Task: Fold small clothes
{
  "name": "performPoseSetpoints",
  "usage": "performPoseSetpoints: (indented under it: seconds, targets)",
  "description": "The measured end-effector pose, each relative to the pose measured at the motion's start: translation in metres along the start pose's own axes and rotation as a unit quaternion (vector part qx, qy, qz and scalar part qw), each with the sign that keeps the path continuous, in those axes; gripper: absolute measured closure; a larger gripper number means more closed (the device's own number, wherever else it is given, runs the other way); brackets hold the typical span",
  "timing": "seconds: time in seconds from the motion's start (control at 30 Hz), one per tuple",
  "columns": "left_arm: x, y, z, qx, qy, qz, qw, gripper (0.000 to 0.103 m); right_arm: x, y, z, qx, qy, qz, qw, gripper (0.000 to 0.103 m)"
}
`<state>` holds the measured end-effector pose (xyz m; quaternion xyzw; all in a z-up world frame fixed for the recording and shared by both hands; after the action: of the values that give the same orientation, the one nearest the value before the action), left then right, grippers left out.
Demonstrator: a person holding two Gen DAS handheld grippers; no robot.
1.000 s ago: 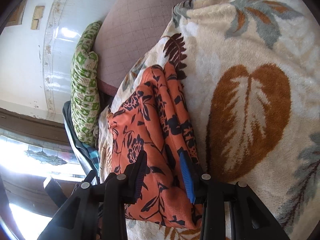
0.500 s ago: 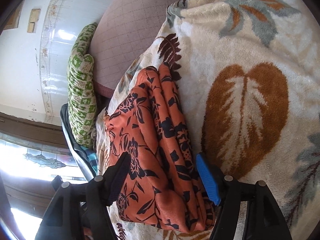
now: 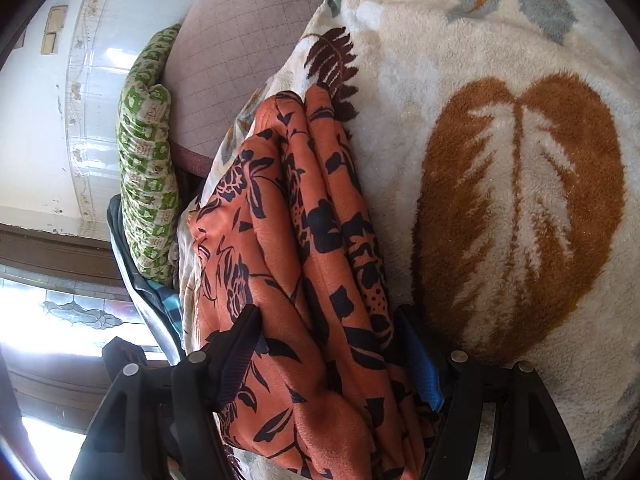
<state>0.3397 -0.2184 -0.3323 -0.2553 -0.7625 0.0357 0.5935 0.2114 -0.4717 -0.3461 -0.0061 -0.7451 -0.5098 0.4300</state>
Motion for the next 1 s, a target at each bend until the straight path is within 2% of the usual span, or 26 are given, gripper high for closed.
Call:
performPoseSetpoints:
  seconds: [0.1,0.17,0.27,0.4,0.5,0.6,1.0]
  targets:
    - [-0.004,-0.019,0.006,-0.024,0.005,0.02,0.9995,0.002,-0.004,0.005,0.002,0.01,-0.002,0.007,1.0,0.031]
    - [-0.008,-0.03,0.009,-0.042,0.004,0.009,0.9991,0.002,-0.005,0.007,0.004,0.019,-0.002,0.012,1.0,0.031]
    - [-0.005,-0.047,0.015,-0.093,-0.028,-0.063,0.9933,0.002,-0.006,0.006,0.003,0.021,0.001,0.017,1.0,0.031]
    - [0.004,-0.069,0.017,-0.155,-0.072,-0.137,0.9758,0.002,-0.005,0.003,0.002,0.014,0.005,0.009,1.0,0.03]
    - [0.006,-0.08,0.021,-0.187,-0.092,-0.174,0.9624,0.002,-0.005,0.002,0.002,0.012,0.006,0.008,1.0,0.03]
    - [0.008,-0.083,0.024,-0.2,-0.101,-0.183,0.9573,0.002,-0.005,0.001,0.002,0.014,0.006,0.009,1.0,0.03]
    - [0.009,-0.079,0.027,-0.197,-0.103,-0.179,0.9584,0.002,-0.005,0.0,0.003,0.013,0.007,0.01,1.0,0.03]
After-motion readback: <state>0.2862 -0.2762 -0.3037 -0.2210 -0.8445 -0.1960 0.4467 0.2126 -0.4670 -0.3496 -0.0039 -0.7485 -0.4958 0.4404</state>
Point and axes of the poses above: each gripper's, at about its wrist camera, not at the fingertips, and x roughly against the way its jaws point, y to its left, z to its underside, the point moved 3 cm from there along -x, roughly the way its jaws point, and after that the axes turned 2 degrees about y, right-handed, at the moved point
